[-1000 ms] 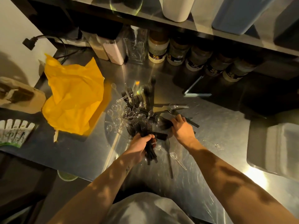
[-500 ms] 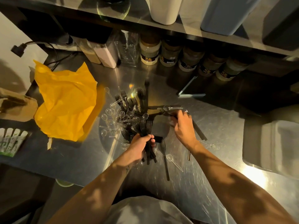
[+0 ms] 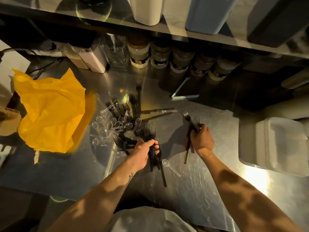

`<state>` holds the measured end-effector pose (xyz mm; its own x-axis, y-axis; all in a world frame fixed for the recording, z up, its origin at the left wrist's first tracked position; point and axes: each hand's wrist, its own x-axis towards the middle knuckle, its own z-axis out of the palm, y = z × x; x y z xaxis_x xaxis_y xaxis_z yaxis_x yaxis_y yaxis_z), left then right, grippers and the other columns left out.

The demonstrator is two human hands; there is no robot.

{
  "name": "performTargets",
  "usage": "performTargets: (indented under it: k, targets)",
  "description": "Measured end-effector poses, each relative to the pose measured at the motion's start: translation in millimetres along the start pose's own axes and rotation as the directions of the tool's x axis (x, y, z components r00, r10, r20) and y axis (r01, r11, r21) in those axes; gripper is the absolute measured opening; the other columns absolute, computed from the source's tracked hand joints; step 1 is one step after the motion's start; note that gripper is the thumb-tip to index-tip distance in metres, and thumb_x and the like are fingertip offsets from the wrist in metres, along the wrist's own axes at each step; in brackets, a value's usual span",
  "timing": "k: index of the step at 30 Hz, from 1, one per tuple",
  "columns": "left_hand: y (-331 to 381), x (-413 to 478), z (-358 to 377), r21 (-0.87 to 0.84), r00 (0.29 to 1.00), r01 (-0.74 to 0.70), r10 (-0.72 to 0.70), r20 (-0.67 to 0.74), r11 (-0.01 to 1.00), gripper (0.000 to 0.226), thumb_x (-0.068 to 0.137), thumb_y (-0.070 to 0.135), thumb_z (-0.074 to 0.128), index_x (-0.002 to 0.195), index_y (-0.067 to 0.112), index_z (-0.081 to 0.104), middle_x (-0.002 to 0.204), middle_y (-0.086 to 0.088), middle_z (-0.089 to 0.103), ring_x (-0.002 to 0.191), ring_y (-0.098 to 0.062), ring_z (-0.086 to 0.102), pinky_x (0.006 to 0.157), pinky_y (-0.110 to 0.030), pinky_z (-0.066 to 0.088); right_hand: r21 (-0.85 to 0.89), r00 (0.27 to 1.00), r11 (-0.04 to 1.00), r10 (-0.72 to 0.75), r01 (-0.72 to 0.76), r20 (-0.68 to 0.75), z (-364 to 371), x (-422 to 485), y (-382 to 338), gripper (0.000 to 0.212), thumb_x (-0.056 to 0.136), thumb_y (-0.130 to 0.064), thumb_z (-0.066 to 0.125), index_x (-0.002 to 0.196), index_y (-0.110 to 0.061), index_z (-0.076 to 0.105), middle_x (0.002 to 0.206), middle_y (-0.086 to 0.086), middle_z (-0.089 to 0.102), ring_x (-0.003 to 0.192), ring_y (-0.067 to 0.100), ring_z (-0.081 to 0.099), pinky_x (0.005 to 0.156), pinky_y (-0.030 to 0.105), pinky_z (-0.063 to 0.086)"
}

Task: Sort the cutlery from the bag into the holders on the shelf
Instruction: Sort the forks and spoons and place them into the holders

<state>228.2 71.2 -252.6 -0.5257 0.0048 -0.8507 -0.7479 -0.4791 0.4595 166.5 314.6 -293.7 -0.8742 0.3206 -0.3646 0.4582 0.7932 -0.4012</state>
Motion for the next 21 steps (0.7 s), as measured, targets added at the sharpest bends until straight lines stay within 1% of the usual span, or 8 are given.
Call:
performTargets:
  k: [3, 5, 8, 11, 14, 16, 18, 21]
  targets:
    - [-7, 2, -1, 0.044, 1.0, 0.004, -0.003, -0.011, 0.999, 0.015, 0.1, 0.008, 0.058, 0.109, -0.002, 0.065, 0.093, -0.013, 0.068, 0.084, -0.022, 0.066, 0.092, -0.045, 0.057, -0.068, 1.0, 0.998, -0.002, 0.003, 0.011, -1, 6, 11, 0.031, 0.098, -0.037, 0.063, 0.119, -0.016, 0.055, 0.118, 0.007, 0.054, 0.079, 0.024, 0.061, 0.077, 0.043, 0.059]
    - [-10, 1, -1, 0.068, 1.0, 0.013, -0.011, -0.025, 0.998, 0.021, 0.1, 0.011, 0.06, 0.112, -0.005, 0.066, 0.093, -0.013, 0.069, 0.086, -0.023, 0.067, 0.091, -0.044, 0.058, -0.074, 1.0, 0.997, -0.005, 0.007, 0.021, 1, 10, 13, 0.029, 0.098, -0.037, 0.063, 0.115, -0.014, 0.058, 0.118, 0.008, 0.053, 0.08, 0.024, 0.06, 0.079, 0.044, 0.059]
    - [-4, -2, 3, 0.102, 0.999, -0.002, 0.006, -0.04, 0.995, 0.02, 0.099, 0.012, 0.06, 0.108, -0.004, 0.068, 0.09, -0.013, 0.07, 0.083, -0.021, 0.068, 0.088, -0.042, 0.059, -0.081, 1.0, 0.997, -0.004, 0.006, 0.031, -3, 20, 7, 0.027, 0.1, -0.034, 0.06, 0.113, -0.011, 0.062, 0.119, 0.012, 0.058, 0.091, 0.029, 0.064, 0.082, 0.048, 0.06]
    - [1, -5, 9, 0.086, 1.0, 0.0, 0.002, -0.031, 0.996, 0.02, 0.099, 0.011, 0.06, 0.109, -0.004, 0.068, 0.088, -0.011, 0.07, 0.082, -0.021, 0.067, 0.08, -0.038, 0.06, -0.1, 1.0, 0.995, -0.006, 0.008, 0.022, -6, 21, 8, 0.029, 0.101, -0.032, 0.057, 0.119, -0.008, 0.057, 0.117, 0.015, 0.062, 0.107, 0.035, 0.06, 0.087, 0.05, 0.057]
    - [5, -7, 10, 0.044, 1.0, 0.006, -0.005, -0.027, 0.999, 0.015, 0.099, 0.01, 0.06, 0.107, -0.001, 0.067, 0.088, -0.01, 0.07, 0.08, -0.02, 0.067, 0.078, -0.038, 0.06, -0.04, 1.0, 0.999, -0.016, 0.016, 0.012, -10, 7, 7, 0.025, 0.102, -0.036, 0.054, 0.113, -0.015, 0.047, 0.108, 0.016, 0.063, 0.094, 0.036, 0.063, 0.081, 0.053, 0.058]
    - [5, -8, 6, 0.026, 1.0, 0.005, -0.004, -0.012, 1.0, 0.012, 0.1, 0.01, 0.058, 0.103, 0.001, 0.066, 0.086, -0.01, 0.069, 0.077, -0.02, 0.066, 0.079, -0.04, 0.059, -0.049, 0.999, 0.999, -0.013, 0.015, 0.053, -10, -8, 7, 0.026, 0.1, -0.038, 0.055, 0.112, -0.019, 0.044, 0.107, 0.012, 0.06, 0.087, 0.036, 0.065, 0.079, 0.054, 0.058]
    - [5, -12, 0, 0.005, 1.0, 0.009, -0.009, 0.003, 1.0, 0.016, 0.101, 0.01, 0.054, 0.094, 0.002, 0.066, 0.08, -0.01, 0.066, 0.073, -0.02, 0.063, 0.077, -0.04, 0.056, -0.096, 0.992, 0.99, -0.094, 0.102, 0.084, -7, -31, 7, 0.024, 0.098, -0.034, 0.056, 0.114, -0.017, 0.047, 0.107, 0.012, 0.058, 0.09, 0.037, 0.064, 0.082, 0.052, 0.056]
    - [1, -16, -8, 0.005, 0.999, 0.039, -0.039, -0.017, 0.999, 0.024, 0.103, 0.012, 0.05, 0.088, 0.002, 0.065, 0.073, -0.011, 0.062, 0.069, -0.021, 0.06, 0.068, -0.036, 0.054, -0.228, 0.933, 0.905, -0.34, 0.36, 0.122, 6, -64, 10, 0.029, 0.097, -0.024, 0.04, 0.117, -0.01, 0.055, 0.106, 0.013, 0.061, 0.097, 0.036, 0.056, 0.088, 0.047, 0.047]
